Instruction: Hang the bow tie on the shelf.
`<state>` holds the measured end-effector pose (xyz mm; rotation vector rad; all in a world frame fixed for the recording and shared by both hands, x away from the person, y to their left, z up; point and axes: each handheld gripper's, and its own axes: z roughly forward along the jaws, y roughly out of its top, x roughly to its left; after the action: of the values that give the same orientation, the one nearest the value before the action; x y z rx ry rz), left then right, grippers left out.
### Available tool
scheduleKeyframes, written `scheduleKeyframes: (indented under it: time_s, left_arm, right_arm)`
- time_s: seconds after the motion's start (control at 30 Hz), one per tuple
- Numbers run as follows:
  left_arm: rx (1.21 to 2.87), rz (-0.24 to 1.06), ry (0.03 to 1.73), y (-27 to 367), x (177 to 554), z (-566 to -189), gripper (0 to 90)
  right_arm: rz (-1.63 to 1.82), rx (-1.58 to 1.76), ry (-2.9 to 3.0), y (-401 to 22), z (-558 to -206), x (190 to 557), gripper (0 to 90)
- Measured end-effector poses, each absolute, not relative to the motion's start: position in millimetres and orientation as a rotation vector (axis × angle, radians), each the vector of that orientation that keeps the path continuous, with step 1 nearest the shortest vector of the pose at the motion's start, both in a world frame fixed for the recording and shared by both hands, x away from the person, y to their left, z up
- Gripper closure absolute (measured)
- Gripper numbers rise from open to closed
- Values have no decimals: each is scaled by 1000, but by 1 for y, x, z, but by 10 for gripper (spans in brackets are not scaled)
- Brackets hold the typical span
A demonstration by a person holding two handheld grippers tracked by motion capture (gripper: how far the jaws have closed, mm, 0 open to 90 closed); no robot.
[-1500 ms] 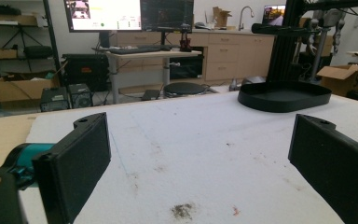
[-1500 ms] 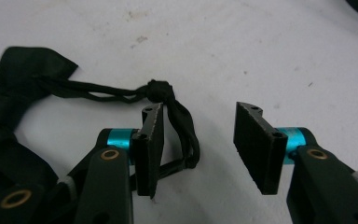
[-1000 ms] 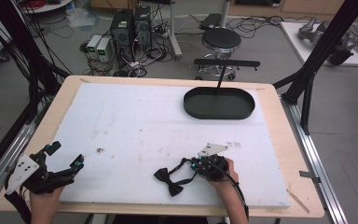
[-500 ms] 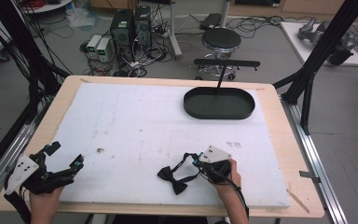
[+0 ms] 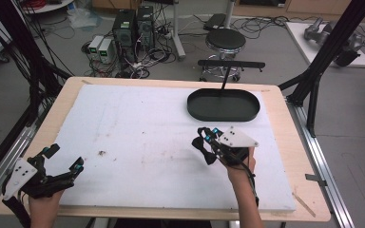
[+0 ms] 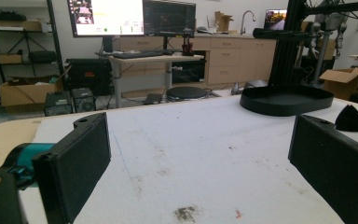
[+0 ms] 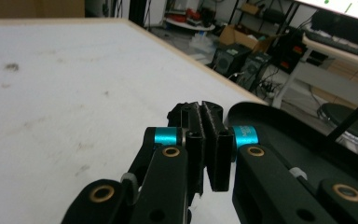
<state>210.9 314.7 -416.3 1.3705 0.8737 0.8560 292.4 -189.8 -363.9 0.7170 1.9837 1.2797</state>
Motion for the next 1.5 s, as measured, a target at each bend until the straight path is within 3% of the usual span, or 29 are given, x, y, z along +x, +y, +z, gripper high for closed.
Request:
scheduleKeyframes:
  time_s: [0.97, 1.5]
  left_arm:
    - [1364, 848, 853, 310, 208, -413, 61]
    - [1353, 828, 829, 307, 207, -409, 61]
  right_arm:
    - [1323, 726, 1824, -184, -308, 378, 877]
    - [1284, 758, 1750, -180, -295, 437, 877]
